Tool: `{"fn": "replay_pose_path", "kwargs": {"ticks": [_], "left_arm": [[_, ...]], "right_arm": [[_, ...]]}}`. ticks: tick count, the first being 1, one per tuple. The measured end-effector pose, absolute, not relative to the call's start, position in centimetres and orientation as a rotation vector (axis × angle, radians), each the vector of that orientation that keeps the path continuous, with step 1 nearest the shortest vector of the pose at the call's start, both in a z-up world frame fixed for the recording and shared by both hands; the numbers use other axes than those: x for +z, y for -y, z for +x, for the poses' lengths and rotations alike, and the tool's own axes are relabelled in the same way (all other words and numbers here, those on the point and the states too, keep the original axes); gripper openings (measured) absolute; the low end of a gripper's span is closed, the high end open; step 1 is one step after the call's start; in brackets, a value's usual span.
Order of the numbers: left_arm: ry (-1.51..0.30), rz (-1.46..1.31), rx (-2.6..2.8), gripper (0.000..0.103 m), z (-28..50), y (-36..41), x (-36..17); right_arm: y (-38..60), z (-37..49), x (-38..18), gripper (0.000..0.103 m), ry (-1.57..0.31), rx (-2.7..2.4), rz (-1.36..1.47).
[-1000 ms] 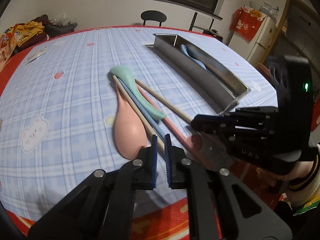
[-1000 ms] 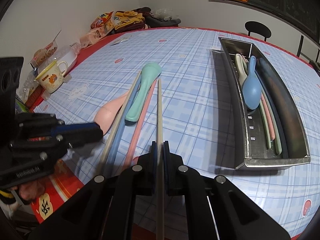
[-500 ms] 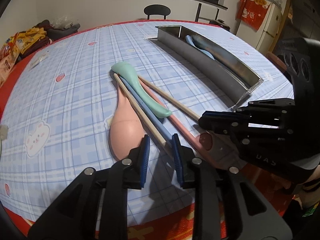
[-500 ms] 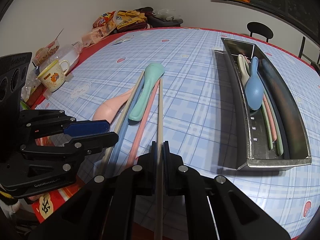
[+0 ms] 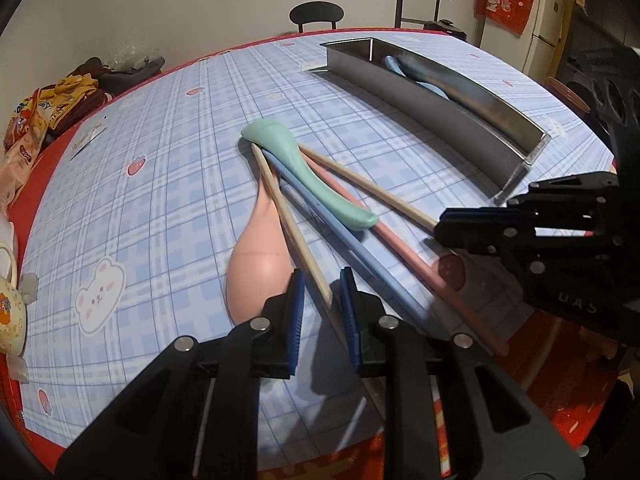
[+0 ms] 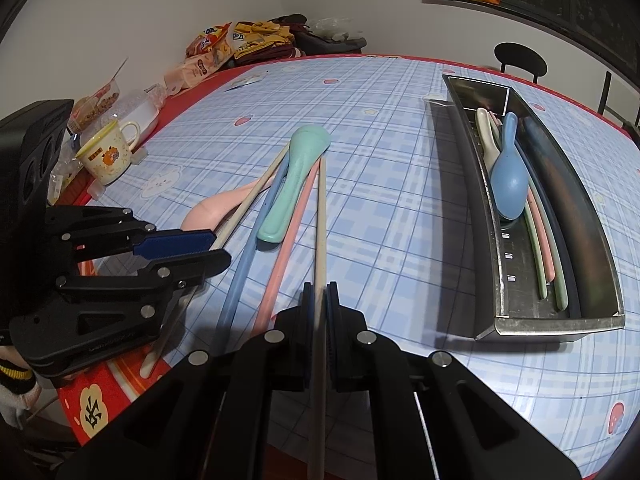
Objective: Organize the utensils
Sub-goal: 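Grasp another beige chopstick with the left tool while the right tool holds its chopstick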
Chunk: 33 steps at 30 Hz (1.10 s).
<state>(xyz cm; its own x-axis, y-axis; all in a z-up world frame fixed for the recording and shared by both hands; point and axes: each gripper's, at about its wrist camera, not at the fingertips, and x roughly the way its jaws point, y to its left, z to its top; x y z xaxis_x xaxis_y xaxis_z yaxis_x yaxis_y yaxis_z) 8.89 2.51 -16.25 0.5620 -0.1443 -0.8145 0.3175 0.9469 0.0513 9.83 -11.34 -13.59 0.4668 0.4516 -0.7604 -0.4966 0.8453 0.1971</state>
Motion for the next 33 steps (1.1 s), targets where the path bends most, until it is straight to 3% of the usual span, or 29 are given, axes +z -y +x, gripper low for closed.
{"fn": "replay_pose_path", "kwargs": {"ticks": [18, 21, 24, 33], "left_arm": [[-0.888, 0.161, -0.294, 0.027, 9.7, -3.0, -16.6], [-0.885, 0.172, -0.290, 0.026, 9.7, -3.1, -16.6], [-0.884, 0.154, -0.269, 0.015, 9.8, -3.5, -16.6], [-0.861, 0.079, -0.260, 0.010, 9.6, -4.9, -16.1]], "right_arm": [[9.6, 9.7, -13.6, 0.007, -0.897, 0.530, -0.163], [9.7, 9.7, -13.6, 0.007, -0.895, 0.531, -0.163], [9.8, 9.6, -13.6, 0.007, -0.889, 0.532, -0.167], [10.4, 8.8, -12.9, 0.006, -0.833, 0.512, -0.149]]}}
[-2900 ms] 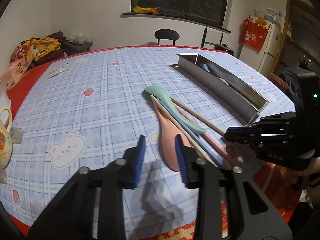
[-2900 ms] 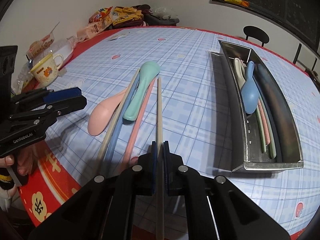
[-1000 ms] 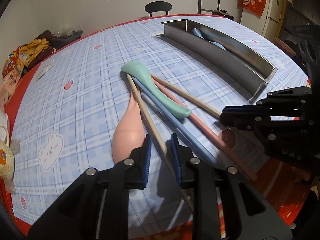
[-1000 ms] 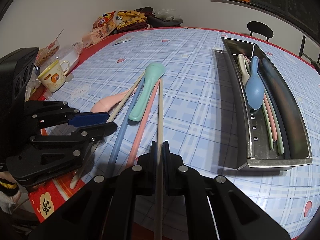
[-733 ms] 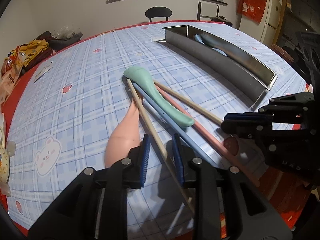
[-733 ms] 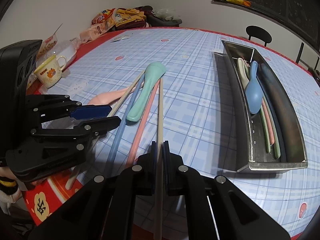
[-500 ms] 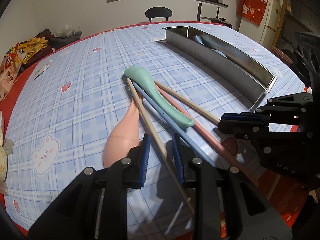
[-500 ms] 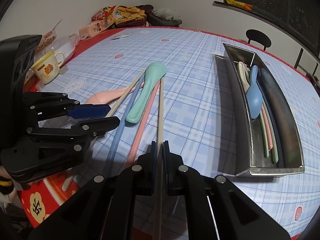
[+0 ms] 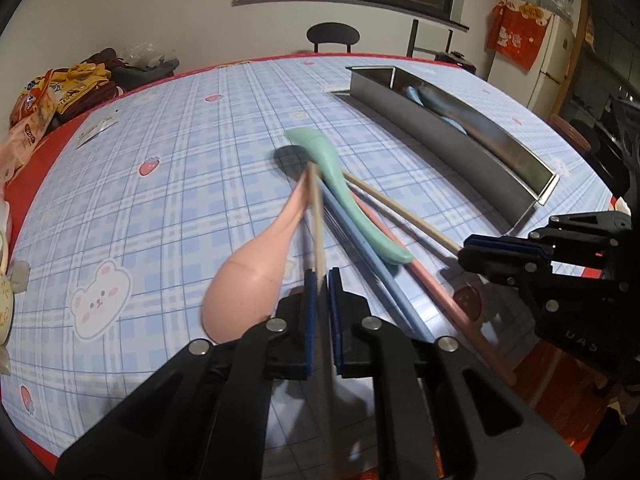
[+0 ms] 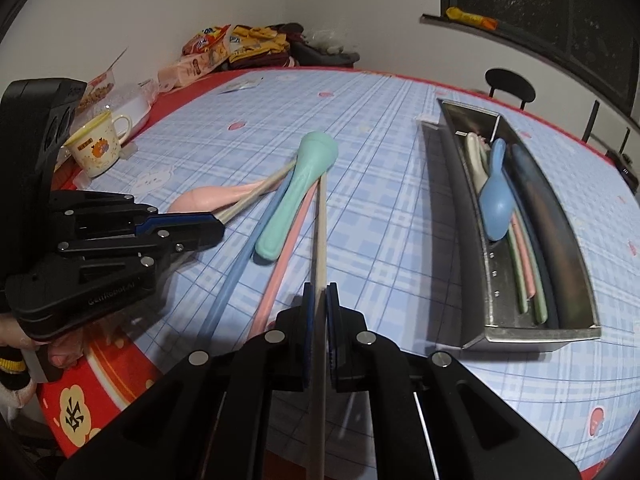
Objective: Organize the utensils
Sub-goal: 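Grasp another beige chopstick with the left tool while the right tool holds its chopstick, then carry both beige chopsticks over the steel tray with both tools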
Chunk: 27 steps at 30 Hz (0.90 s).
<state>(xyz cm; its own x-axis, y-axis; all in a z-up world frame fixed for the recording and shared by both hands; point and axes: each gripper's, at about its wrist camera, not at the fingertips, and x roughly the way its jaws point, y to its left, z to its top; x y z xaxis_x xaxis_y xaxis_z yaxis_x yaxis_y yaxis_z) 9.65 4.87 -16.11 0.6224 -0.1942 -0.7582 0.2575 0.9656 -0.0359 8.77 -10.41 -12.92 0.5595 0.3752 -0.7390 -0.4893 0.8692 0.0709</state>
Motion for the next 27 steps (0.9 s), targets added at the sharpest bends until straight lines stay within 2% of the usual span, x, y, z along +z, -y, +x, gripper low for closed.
{"fn": "replay_pose_path", "kwargs": {"ticks": [27], "left_arm": [[-0.752, -0.231, -0.257, 0.010, 8.2, -10.3, -14.8]], "right_arm": [[11.4, 7.4, -11.6, 0.006, -0.715, 0.441, -0.134]]}}
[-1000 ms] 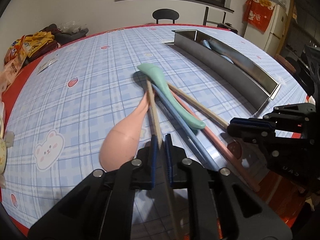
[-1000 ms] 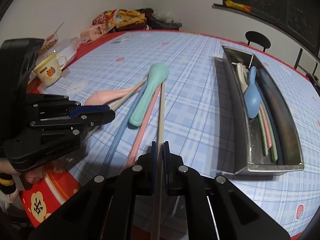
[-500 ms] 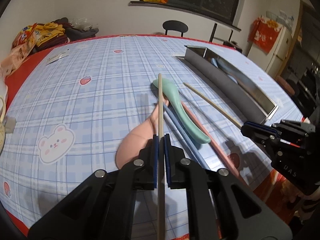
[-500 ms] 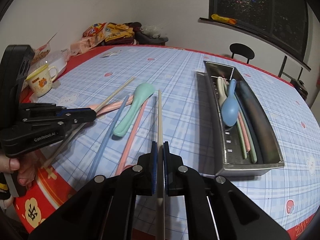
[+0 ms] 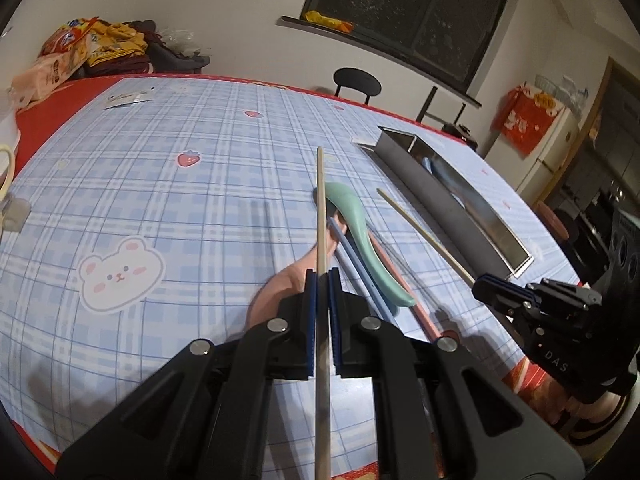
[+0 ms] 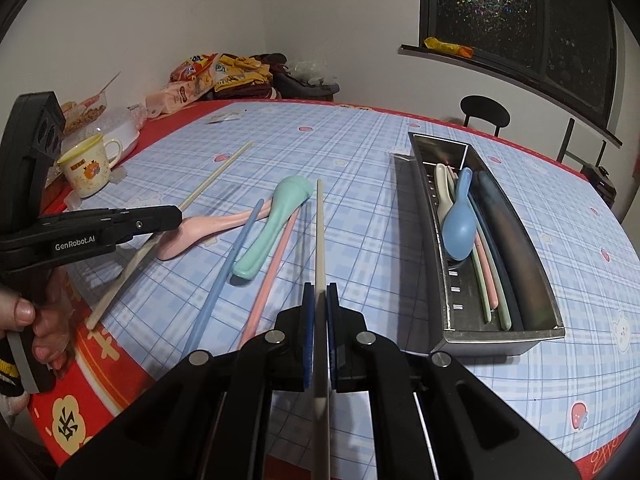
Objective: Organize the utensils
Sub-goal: 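Carry both beige chopsticks over the steel tray with both tools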
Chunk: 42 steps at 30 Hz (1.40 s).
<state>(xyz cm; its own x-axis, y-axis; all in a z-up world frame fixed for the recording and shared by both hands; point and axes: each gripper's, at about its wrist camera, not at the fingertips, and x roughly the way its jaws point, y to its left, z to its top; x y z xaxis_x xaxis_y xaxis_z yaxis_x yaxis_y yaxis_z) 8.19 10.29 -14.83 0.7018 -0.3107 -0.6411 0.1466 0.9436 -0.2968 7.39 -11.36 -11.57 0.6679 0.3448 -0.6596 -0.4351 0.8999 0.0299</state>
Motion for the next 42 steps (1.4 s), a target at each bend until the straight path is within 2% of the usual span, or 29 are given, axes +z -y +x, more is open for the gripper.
{"fn": "replay_pose_path", "kwargs": {"ticks": [11, 21, 31, 42], "left_arm": [[-0.731, -0.323, -0.240, 0.010, 7.4, -11.8, -13.9], [-0.669, -0.378, -0.237, 0.010, 7.4, -11.2, -10.1], [-0.671, -0.406, -0.309, 0.010, 13.1, -4.1, -6.8], [-0.758, -0.483, -0.366, 0.010, 21.5, 4.5, -8.6]], "right_arm": [[14.2, 7.1, -10.7, 0.006, -0.670, 0.509, 0.035], [18.2, 9.6, -7.7, 0.006, -0.582, 0.511, 0.127], [24.2, 16.2, -6.6, 0.006, -0.523, 0.412, 0.262], [27.3, 18.8, -10.0, 0.006, -0.643, 0.414, 0.388]]}}
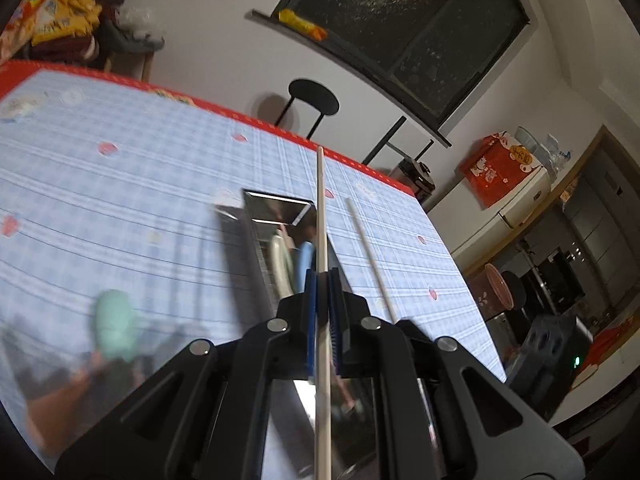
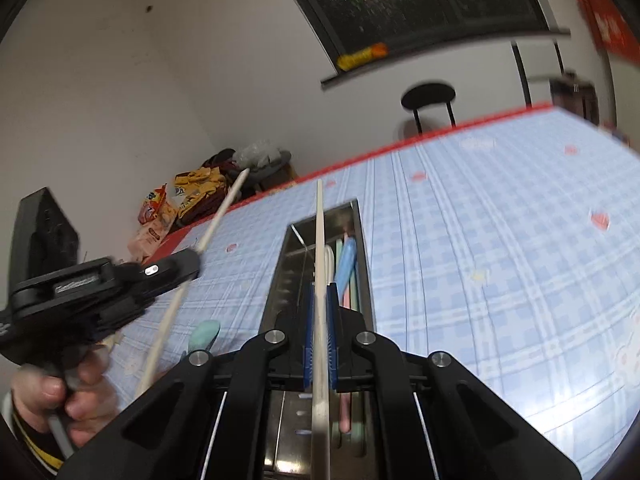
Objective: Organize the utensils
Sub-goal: 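Carry both beige chopsticks over the steel tray with both tools, then open both tools to drop the beige chopsticks into the tray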
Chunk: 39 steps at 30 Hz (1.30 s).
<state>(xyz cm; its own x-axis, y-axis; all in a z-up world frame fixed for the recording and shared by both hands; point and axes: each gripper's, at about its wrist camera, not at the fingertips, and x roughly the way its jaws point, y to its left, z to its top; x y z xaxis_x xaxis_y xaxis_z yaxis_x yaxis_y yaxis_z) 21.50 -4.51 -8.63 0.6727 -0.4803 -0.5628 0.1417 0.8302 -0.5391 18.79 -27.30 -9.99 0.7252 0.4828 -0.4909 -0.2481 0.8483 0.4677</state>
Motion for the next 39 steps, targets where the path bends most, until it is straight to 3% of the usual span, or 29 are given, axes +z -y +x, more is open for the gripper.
{"fn": "replay_pose_path", "kwargs": {"ticks": [14, 39], "left_arm": [[-0.863, -0.582, -0.300, 0.010, 25.0, 7.0, -13.5], [-0.892, -0.542, -0.262, 0.010, 26.3, 7.8, -14.9]], "right_arm": [[26.6, 20.0, -11.8, 0.006, -0.721, 0.383, 0.394], [26.4, 20.2, -12.4, 0.007, -0.744, 0.356, 0.388]]}}
